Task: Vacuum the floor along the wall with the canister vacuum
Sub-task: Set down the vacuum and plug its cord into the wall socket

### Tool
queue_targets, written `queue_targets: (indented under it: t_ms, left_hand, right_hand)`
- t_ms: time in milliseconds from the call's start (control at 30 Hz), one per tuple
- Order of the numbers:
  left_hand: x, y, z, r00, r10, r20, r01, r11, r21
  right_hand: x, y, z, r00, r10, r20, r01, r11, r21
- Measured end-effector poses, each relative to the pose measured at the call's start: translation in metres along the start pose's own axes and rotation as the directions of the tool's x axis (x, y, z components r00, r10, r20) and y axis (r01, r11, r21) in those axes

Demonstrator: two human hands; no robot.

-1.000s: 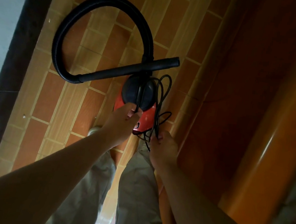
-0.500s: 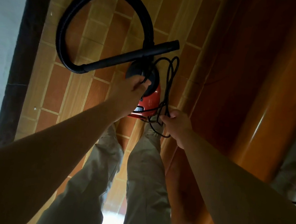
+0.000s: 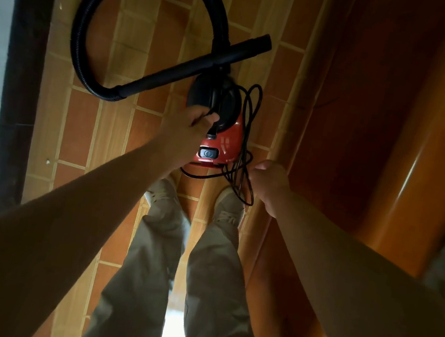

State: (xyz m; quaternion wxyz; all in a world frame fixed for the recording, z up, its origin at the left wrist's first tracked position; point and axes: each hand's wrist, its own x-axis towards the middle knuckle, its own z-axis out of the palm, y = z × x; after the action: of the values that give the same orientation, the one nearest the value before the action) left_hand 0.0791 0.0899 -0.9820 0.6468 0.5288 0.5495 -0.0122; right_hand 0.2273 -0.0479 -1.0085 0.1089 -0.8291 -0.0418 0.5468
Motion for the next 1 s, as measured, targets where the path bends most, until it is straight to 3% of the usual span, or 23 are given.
queue_targets:
  t_ms: [267, 367, 500, 567, 667, 767, 867, 1000]
  left_hand:
    - [-0.011, 0.004, -0.009, 0.996, -0.09, 0.017, 0.09, 0.996, 0.026]
    - [-0.016, 0.013, -0.01, 0.995, -0.086, 0.056, 0.085, 0.996, 0.029]
    - [-0.018, 0.021, -0.004, 0.997, -0.024, 0.068, 0.018, 0.996, 0.088]
    - [-0.018, 0.023, -0.001, 0.997, 0.055, 0.053, -0.062, 0.986, 0.152]
    - [-0.021, 0.027, 0.004, 0.99, 0.139, 0.018, -0.139, 0.957, 0.255]
    - [-0.023, 0.033, 0.007, 0.98, 0.197, -0.035, -0.185, 0.958, 0.218]
    - [-0.027, 0.044, 0.008, 0.969, 0.237, -0.065, -0.218, 0.952, 0.216]
    - [-0.038, 0.069, 0.01, 0.951, 0.294, -0.095, -0.269, 0.939, 0.213]
  right_hand:
    - [0.001, -0.007, 0.01, 0.991, -0.116, 0.07, 0.115, 0.993, 0.013]
    - [0.005, 0.003, 0.01, 0.973, -0.154, 0.169, 0.191, 0.956, -0.224]
    - [0.014, 0.019, 0.012, 0.954, -0.162, 0.253, 0.281, 0.781, -0.557]
    - [0.019, 0.026, 0.011, 0.957, -0.211, 0.198, 0.286, 0.783, -0.552]
    - [0.014, 0.03, 0.005, 0.966, -0.243, 0.085, 0.257, 0.898, -0.357]
    - [0.003, 0.026, -0.012, 0.965, -0.256, -0.06, 0.24, 0.95, -0.2]
    - [-0.006, 0.02, -0.031, 0.934, -0.314, -0.169, 0.271, 0.933, -0.237]
    - [-0.012, 0.014, -0.051, 0.895, -0.43, -0.115, 0.359, 0.85, -0.385]
